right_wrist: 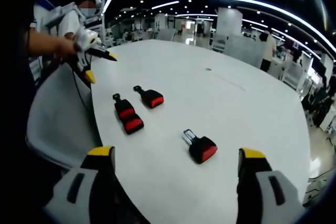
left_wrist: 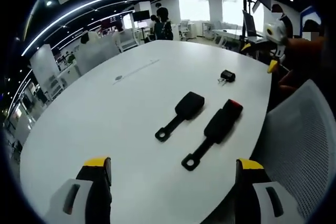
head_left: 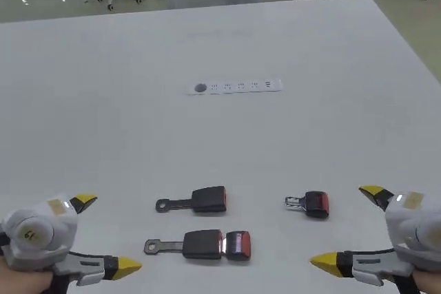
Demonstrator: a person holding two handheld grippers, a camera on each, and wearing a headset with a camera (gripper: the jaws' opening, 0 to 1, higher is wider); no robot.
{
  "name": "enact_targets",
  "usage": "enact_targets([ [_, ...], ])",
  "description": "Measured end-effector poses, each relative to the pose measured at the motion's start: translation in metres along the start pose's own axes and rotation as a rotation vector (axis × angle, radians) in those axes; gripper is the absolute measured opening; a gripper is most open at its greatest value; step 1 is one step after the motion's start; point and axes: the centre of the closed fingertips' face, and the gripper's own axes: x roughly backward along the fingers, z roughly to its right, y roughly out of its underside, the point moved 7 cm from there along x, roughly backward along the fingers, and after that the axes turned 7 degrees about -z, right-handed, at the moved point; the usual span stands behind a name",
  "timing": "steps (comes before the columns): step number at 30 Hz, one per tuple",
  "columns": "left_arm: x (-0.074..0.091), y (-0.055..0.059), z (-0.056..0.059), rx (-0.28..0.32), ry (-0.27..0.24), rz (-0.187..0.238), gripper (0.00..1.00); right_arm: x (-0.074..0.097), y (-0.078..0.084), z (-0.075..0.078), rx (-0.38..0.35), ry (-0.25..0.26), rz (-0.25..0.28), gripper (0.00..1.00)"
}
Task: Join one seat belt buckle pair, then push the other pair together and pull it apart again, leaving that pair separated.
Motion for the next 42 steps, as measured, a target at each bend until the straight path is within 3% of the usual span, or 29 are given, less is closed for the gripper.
enact_targets([
  [8, 0.005, 0.01, 0.002, 0.029, -0.004, 0.0, 1.0, 0.004, 0.009, 0.011, -0.025, 0.025, -0.031, 0.98],
  [10, 0.005, 0.012, 0.003, 0.044, 0.002, 0.002, 1.0, 0.006, 0.01, 0.015, -0.094, 0.035, -0.013, 0.95],
  [13, 0.005, 0.016, 0.002, 0.069, -0.001, 0.008, 1.0, 0.006, 0.011, 0.017, -0.12, 0.029, 0.002, 0.94],
  [24, 0.009, 0.025, 0.007, 0.102, -0.007, 0.006, 1.0, 0.002, 0.014, 0.009, -0.082, 0.028, -0.024, 1.0],
  [32, 0.011, 0.023, 0.009, 0.098, -0.016, 0.011, 1.0, -0.001, 0.022, 0.003, -0.075, 0.03, -0.045, 1.0],
  [42, 0.01, 0.024, 0.006, 0.115, -0.018, 0.019, 1.0, -0.006, 0.021, -0.006, -0.064, 0.018, -0.055, 1.0],
])
